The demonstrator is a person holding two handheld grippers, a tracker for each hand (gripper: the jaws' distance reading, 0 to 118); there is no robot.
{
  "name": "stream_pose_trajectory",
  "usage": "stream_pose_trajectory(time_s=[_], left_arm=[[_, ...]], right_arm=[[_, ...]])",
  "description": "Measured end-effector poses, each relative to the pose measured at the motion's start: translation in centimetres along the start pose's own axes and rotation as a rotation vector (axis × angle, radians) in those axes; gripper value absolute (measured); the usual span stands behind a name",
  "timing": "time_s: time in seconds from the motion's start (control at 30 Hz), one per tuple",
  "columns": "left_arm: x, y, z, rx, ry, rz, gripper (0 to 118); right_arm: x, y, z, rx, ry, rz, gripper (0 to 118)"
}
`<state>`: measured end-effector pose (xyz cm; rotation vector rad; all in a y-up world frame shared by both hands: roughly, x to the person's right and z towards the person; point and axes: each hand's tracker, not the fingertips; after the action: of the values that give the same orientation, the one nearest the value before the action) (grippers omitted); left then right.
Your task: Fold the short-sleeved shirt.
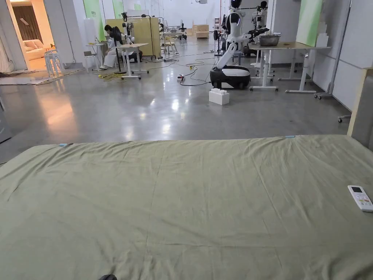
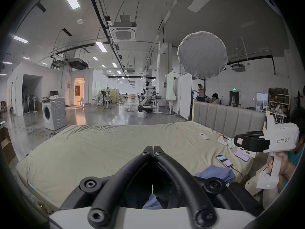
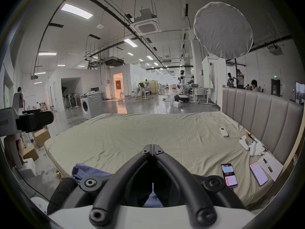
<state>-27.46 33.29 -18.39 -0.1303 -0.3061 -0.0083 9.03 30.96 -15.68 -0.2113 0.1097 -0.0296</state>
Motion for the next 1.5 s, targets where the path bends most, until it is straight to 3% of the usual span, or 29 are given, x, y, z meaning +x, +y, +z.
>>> stream_pose_trajectory(time_s=[0.23,0.33,0.37,0.4,0.43,0.47,0.5,0.53,0.63,0.73,0.83,0.93,1.03,1.1,1.17,1.27,1.33,1.5], left_arm=[[-3.4,-0.8,-0.7,-0.037,0.01,0.128,0],[-6.7,-2.2,-1.4,-0.092,0.013,0.262,0],[-7.7,-2.9,-1.5,-0.093,0.012,0.322,6],[-9.3,-4.0,-2.0,-0.135,-0.035,0.375,21],[-10.7,-5.1,-2.6,-0.188,-0.066,0.405,45],[-11.7,-6.0,-3.2,-0.231,-0.061,0.416,77],[-13.1,-7.2,-3.8,-0.302,-0.031,0.415,93],[-14.3,-8.3,-4.5,-0.345,-0.035,0.44,97],[-18.6,-12.7,-6.8,-0.462,-0.104,0.693,96],[-21.7,-17.0,-8.7,-0.49,-0.077,0.932,96],[-23.1,-19.9,-10.6,-0.579,-0.029,0.939,96],[-22.5,-22.3,-12.5,-0.654,-0.135,0.96,96],[-21.7,-23.9,-13.5,-0.659,-0.136,1.15,93],[-21.5,-23.6,-13.7,-0.613,-0.146,1.193,68],[-21.0,-23.4,-14.2,-0.636,-0.155,1.197,15],[-19.6,-24.0,-15.1,-0.745,-0.069,1.141,14],[-20.2,-24.1,-15.2,-0.649,-0.112,1.212,13],[-22.3,-21.1,-13.6,-0.536,-0.057,1.177,12]], right_arm=[[0.4,-0.9,-0.1,-0.03,-0.006,-0.022,0],[0.7,-1.6,-0.2,-0.062,-0.012,-0.034,0],[0.8,-1.8,-0.2,-0.071,-0.012,-0.038,0],[0.9,-2.1,-0.2,-0.08,-0.014,-0.045,0],[1.1,-2.4,-0.3,-0.095,-0.011,-0.053,0],[1.2,-2.7,-0.4,-0.109,-0.006,-0.063,0],[1.3,-3.0,-0.4,-0.125,-0.004,-0.073,0],[1.3,-3.3,-0.5,-0.135,-0.008,-0.08,0],[1.4,-4.3,-0.8,-0.184,-0.005,-0.116,0],[1.4,-4.9,-0.8,-0.217,-0.007,-0.124,0],[1.5,-5.1,-0.6,-0.239,-0.021,-0.116,0],[2.0,-5.5,-0.7,-0.261,-0.032,-0.128,0],[2.0,-5.6,-0.6,-0.266,-0.045,-0.122,0],[2.0,-5.5,-0.5,-0.265,-0.046,-0.123,0],[2.1,-5.7,-0.5,-0.268,-0.044,-0.126,0],[2.1,-5.9,-0.8,-0.288,-0.045,-0.128,0],[1.9,-5.8,-0.6,-0.293,-0.048,-0.113,0],[2.2,-5.7,0.0,-0.292,-0.045,-0.076,0]])
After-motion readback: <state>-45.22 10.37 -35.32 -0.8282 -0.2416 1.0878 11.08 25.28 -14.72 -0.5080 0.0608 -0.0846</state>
